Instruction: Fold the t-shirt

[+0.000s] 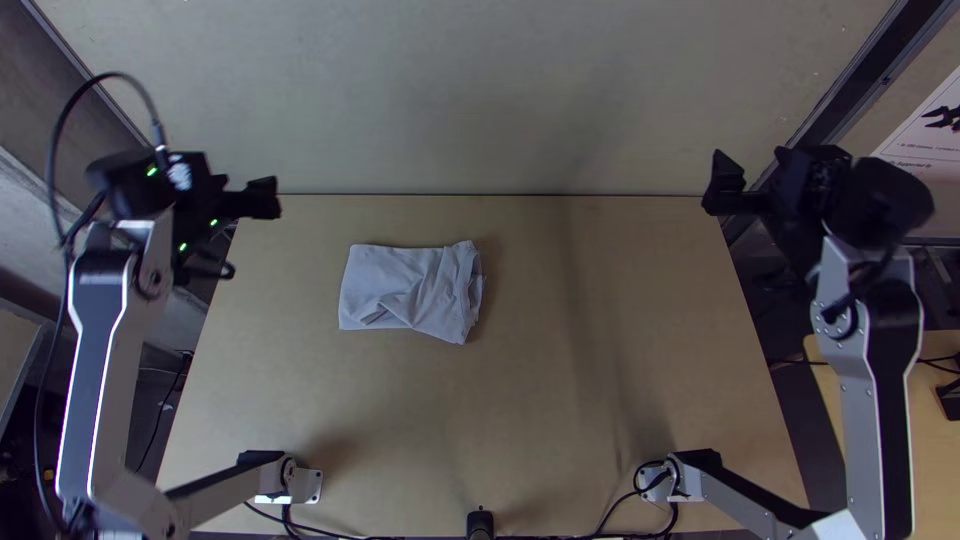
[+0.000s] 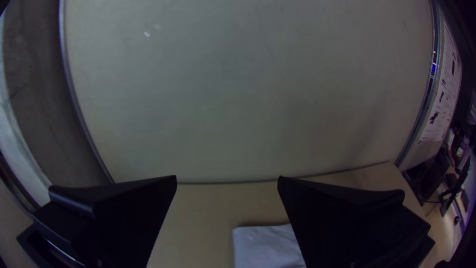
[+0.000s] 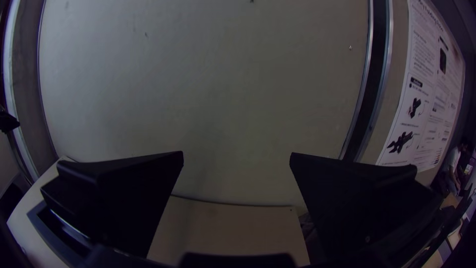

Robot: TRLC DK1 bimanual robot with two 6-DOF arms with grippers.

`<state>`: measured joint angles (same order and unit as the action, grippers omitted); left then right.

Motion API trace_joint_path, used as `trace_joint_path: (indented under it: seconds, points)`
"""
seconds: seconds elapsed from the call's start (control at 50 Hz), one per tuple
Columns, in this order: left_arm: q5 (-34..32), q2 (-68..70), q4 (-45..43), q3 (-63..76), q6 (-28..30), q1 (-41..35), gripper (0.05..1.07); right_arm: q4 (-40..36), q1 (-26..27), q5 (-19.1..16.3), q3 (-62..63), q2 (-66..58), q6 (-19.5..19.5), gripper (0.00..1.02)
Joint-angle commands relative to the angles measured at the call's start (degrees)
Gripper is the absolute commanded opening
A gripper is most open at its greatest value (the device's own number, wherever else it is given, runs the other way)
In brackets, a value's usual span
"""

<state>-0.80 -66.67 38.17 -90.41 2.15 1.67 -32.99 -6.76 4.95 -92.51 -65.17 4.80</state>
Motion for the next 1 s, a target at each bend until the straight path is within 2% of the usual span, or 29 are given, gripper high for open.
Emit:
trace_joint_path:
  seconds: [0.0, 0.4, 0.66, 0.78, 0.98]
  points:
    - [0.01, 8.23, -3.37, 7.88, 2.77, 2.20, 1.03, 1.26, -0.53, -0.03, 0.58, 4.70, 1.35, 0.98]
    - [0.01, 34.68, -20.51, 35.57, 2.15, 4.57, 1.03, 15.85, -0.62, 0.06, 26.77, 27.81, 1.88, 0.98]
    - [-0.17, 46.64, -29.38, 47.78, 2.15, 3.95, 1.03, 27.10, -0.53, 0.15, 43.11, 42.23, 4.78, 0.98]
    - [-0.61, 54.02, -30.97, 55.52, 2.51, 3.87, 1.03, 31.50, -0.62, 0.06, 49.53, 46.97, 7.33, 0.98]
    - [-0.61, 67.03, -31.49, 67.12, 4.09, 3.78, 1.02, 36.25, -0.71, 0.06, 61.13, 53.92, 7.51, 0.98]
